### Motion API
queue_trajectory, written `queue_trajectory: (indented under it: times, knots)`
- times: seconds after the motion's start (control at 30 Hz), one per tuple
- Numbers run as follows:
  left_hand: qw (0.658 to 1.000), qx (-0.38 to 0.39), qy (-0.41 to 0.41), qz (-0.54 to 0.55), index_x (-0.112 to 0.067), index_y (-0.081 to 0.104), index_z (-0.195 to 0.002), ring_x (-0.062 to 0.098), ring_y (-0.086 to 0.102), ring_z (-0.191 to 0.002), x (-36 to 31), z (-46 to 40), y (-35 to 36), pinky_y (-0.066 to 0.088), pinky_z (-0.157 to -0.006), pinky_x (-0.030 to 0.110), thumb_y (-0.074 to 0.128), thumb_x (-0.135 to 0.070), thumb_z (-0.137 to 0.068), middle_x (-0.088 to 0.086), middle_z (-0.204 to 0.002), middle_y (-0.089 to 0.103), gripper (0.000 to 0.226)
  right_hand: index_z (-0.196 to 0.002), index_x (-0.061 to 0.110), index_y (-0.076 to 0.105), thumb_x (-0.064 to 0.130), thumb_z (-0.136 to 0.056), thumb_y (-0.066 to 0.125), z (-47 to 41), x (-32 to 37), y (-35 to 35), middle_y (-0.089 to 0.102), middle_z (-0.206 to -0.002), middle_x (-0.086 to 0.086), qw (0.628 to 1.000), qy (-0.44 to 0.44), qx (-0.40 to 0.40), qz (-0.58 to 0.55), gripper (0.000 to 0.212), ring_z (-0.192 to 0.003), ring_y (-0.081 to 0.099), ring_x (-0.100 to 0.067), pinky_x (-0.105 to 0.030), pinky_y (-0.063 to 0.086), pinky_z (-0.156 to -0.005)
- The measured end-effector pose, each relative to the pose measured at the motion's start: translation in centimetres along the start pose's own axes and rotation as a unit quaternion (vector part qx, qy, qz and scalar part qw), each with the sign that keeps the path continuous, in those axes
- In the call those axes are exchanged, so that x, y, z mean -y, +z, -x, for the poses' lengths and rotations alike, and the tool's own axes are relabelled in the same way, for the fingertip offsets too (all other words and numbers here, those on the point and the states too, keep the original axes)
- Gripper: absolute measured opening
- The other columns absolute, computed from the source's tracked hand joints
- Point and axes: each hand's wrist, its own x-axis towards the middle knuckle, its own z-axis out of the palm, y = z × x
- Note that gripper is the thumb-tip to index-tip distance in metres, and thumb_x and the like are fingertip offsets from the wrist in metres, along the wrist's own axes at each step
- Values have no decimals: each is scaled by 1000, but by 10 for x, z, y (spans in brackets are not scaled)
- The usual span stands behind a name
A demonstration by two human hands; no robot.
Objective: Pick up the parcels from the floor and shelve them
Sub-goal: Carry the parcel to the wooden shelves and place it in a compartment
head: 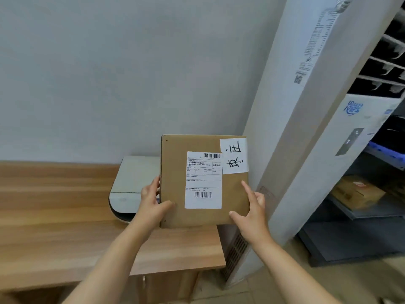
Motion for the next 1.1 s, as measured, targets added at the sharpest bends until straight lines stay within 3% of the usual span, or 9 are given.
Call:
queue_trajectory:
  times: [0.17, 0.23, 0.33, 0.5, 0.6, 0.73, 0.87, 0.97, 1.1]
  knots:
    - [997, -73, 8, -12, -47, 29, -130, -8, 42, -98, 1, -2, -42, 43, -67, 19, 60, -8, -82, -6, -124, 29, 70, -139, 42, 30, 8, -74, 70, -29, 17, 48, 33, -116, 6, 997, -37, 68, -9, 84, -93, 44, -4, -13, 38, -85]
    - [995, -97, 8, -9, -45, 26, -134, -5, 42, -107, 3, 0, -59, 42, -74, 20, 62, -5, -82, -6, -127, 28, 75, -139, 42, 30, 9, -72, 70, -40, 23, 69, 34, -117, 5, 994, -56, 90, -15, 85, -102, 44, -8, -21, 39, -93]
    - [989, -148, -6, -29, -37, 12, -146, 12, 36, -121, 5, 7, -83, 37, -89, 30, 67, -7, -78, -7, -135, 24, 92, -140, 43, 28, 11, -73, 70, -53, 35, 99, 33, -117, 5, 987, -79, 141, -15, 85, -106, 43, -10, -24, 38, -92]
    - [962, -255, -20, -94, -35, 7, -146, 15, 29, -127, 1, 33, -109, 30, -100, 32, 72, -18, -70, -6, -135, 24, 102, -141, 41, 26, 10, -76, 68, -63, 61, 143, 32, -117, 3, 963, -126, 235, -35, 84, -103, 41, -10, -25, 38, -91]
    - [940, -320, -40, -113, -31, 4, -147, 17, 23, -135, -3, 57, -117, 25, -105, 33, 71, -13, -75, -1, -146, 22, 99, -140, 42, 28, 11, -74, 68, -65, 75, 164, 34, -114, 4, 944, -167, 280, -58, 84, -107, 42, -11, -29, 41, -93]
    - [917, -382, -62, -98, -42, 0, -144, 15, 28, -135, -4, 91, -119, 28, -111, 39, 70, -17, -75, -10, -150, 22, 101, -141, 41, 28, 11, -74, 68, -62, 92, 186, 33, -115, 5, 908, -226, 344, -80, 84, -108, 41, -10, -24, 36, -88]
    - [878, -462, -81, -95, -37, 0, -146, 15, 27, -136, -5, 127, -108, 30, -111, 43, 69, -11, -77, -9, -153, 19, 100, -141, 42, 27, 11, -75, 68, -48, 102, 205, 33, -115, 5, 866, -266, 410, -106, 83, -103, 44, -10, -20, 36, -86]
    - [830, -537, -99, -114, -31, 1, -147, 15, 27, -133, -7, 151, -96, 31, -108, 37, 69, -7, -77, -2, -153, 14, 101, -141, 41, 27, 10, -75, 68, -28, 110, 219, 31, -115, 6, 829, -292, 459, -128, 84, -107, 40, -9, -14, 34, -83]
    - [763, -617, -133, -137, -23, 0, -147, 7, 25, -114, -12, 184, -90, 31, -94, 25, 71, -8, -76, 2, -149, 4, 102, -141, 39, 27, 11, -76, 68, 4, 130, 234, 31, -116, 4, 783, -334, 509, -128, 82, -102, 38, -8, -6, 33, -72]
